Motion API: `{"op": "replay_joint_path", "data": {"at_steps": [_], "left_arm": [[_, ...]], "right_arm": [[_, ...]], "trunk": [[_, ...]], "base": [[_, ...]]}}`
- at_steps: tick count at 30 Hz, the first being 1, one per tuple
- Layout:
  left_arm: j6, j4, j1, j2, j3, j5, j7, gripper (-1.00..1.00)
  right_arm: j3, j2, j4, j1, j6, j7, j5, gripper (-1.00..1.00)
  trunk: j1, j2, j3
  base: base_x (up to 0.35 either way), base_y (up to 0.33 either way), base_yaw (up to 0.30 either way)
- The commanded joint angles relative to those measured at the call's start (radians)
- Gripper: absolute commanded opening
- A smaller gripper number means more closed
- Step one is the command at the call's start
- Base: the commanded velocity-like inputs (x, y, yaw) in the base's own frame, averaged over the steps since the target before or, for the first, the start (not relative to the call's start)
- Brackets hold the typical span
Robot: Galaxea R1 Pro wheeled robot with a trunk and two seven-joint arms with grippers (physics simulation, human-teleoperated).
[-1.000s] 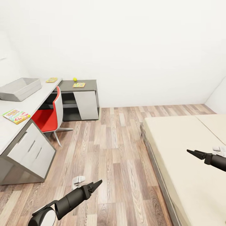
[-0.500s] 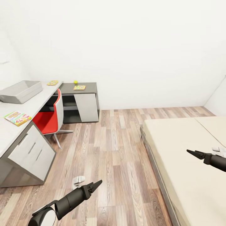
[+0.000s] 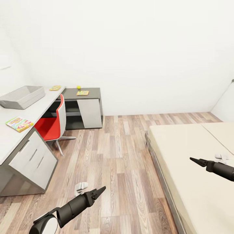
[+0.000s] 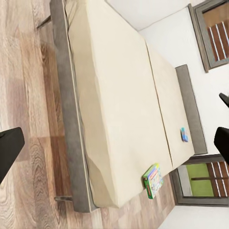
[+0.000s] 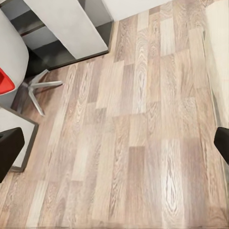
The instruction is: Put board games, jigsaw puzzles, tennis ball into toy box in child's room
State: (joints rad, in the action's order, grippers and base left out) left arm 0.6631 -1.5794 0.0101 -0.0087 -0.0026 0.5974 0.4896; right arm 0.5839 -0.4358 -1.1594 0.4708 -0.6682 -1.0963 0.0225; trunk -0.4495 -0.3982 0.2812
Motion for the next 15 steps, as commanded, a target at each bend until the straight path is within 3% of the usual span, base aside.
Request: {"op": "replay_joint_path", "data": {"at_steps": [1, 9, 15], "left_arm": [[0.007, -0.001, 0.001, 0.000, 0.001, 0.005, 0.000, 1.00], [0.007, -0.001, 0.001, 0.000, 0.001, 0.005, 0.000, 1.00], [0.007, -0.001, 0.001, 0.000, 0.001, 0.005, 0.000, 1.00]], "right_arm": [[0.001, 0.004, 0.002, 0.001, -0.009, 0.002, -0.009, 1.00], [0.001, 0.017, 0.008, 0.003, -0.009, 0.013, -0.039, 1.00], [0.001, 0.020, 0.009, 0.003, -0.010, 0.015, -0.047, 1.00]], "trunk": [[-0.001, -0.002, 0.001], [-0.001, -0.002, -0.002], [-0.001, -0.002, -0.003]], "base": [[0.000, 0.000, 0.000], [0.000, 0.000, -0.015], [0.000, 0.000, -0.156]]}}
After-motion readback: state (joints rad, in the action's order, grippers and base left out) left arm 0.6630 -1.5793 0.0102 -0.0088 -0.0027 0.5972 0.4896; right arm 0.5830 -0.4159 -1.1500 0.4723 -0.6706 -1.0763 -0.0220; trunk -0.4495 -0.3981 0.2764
